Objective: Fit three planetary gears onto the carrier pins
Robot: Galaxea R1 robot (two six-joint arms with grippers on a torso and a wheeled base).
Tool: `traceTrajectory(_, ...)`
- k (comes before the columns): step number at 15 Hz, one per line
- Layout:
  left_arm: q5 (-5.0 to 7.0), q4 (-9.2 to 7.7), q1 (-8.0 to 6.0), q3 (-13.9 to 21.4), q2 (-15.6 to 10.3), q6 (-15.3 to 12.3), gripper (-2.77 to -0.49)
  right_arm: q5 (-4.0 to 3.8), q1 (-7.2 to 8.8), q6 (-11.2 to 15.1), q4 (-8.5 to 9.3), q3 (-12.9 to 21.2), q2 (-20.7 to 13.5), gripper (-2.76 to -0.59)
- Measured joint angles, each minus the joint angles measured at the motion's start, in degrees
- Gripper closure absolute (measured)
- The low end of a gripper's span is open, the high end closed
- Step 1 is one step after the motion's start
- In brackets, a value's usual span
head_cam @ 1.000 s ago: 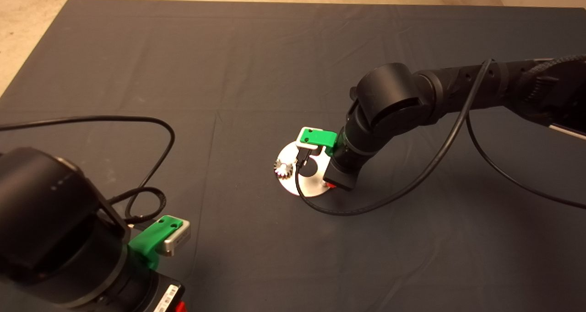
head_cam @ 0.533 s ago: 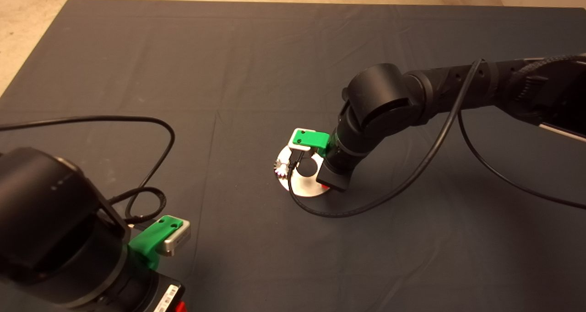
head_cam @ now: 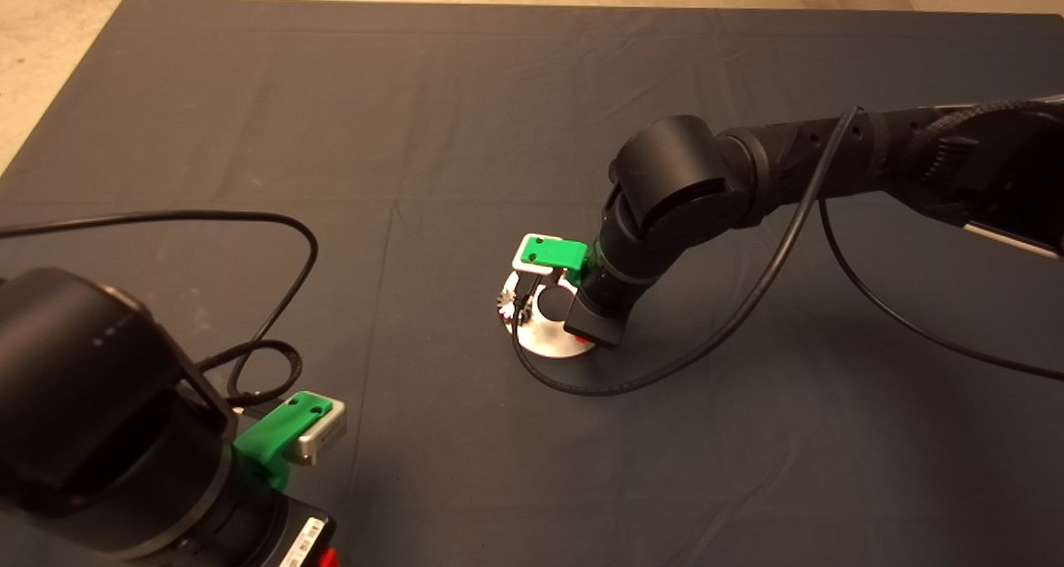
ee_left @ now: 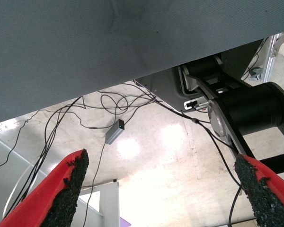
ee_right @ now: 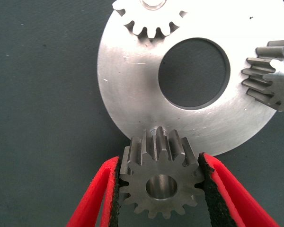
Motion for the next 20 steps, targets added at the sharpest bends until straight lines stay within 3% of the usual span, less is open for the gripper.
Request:
traceTrajectory(7, 0.0, 0.0, 0.0, 0.0, 0.13, 0.0, -2.19, -0.02, -0.48, -0.37, 0.0, -2.39, -0.02, -1.02)
traceTrajectory(20, 0.0, 0.0, 0.0, 0.0, 0.16, 0.0, -2.19, 0.0, -0.99, -0.44, -0.03, -2.72, -0.05, -1.02)
